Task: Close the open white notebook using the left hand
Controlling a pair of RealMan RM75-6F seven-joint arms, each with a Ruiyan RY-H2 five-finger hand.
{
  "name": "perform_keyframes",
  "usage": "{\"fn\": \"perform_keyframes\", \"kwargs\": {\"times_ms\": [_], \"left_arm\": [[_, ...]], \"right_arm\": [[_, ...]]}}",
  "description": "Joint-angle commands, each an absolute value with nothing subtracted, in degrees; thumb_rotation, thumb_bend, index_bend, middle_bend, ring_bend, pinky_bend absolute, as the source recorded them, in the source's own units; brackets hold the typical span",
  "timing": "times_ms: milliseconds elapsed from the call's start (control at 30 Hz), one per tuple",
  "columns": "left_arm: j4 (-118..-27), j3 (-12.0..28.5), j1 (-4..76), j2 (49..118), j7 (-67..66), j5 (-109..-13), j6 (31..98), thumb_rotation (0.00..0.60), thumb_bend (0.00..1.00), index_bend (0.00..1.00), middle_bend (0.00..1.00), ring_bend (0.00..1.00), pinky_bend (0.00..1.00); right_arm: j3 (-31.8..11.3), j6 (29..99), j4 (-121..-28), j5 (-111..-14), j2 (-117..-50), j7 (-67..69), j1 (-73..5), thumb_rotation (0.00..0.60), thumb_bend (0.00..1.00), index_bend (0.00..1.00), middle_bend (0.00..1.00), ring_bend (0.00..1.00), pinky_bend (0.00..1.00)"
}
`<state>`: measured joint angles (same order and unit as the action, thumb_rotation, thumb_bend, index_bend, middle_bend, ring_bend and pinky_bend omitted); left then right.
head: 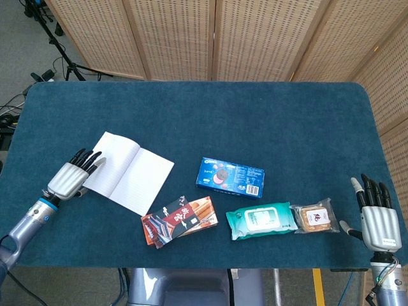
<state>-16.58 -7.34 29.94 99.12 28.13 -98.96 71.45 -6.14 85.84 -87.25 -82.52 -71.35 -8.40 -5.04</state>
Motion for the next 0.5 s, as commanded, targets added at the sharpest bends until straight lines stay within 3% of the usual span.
{"fn": "perform_keyframes", "kwargs": {"times_ms": [33, 333, 500], "left_arm": [[-15.5, -6.8, 30.3, 99.9, 26.4, -98.4, 71.4, 0.600, 0.20, 0.00, 0.00, 0.00, 0.00], [-14.9, -7.4, 30.3, 100.9, 26.2, -98.2, 70.6, 0.600, 0.25, 0.00, 0.00, 0.00, 0.00], [-14.7, -7.4, 30.2, 101.1, 25.3, -98.0, 71.2, 0.600, 0.41, 0.00, 0.00, 0.00, 0.00]], "right_arm": [[-6.2, 86.1, -87.2, -82.7, -71.4, -8.2, -5.0, 0.600, 0.00, 0.00, 0.00, 0.00, 0.00], [-6.1, 86.6, -87.2, -83.2, -71.3, -7.3, -4.8, 0.600, 0.00, 0.00, 0.00, 0.00, 0.00], [-6.1, 86.7, -87.3, -83.4, -71.3, -7.1, -4.8, 0.600, 0.00, 0.00, 0.00, 0.00, 0.00]]}}
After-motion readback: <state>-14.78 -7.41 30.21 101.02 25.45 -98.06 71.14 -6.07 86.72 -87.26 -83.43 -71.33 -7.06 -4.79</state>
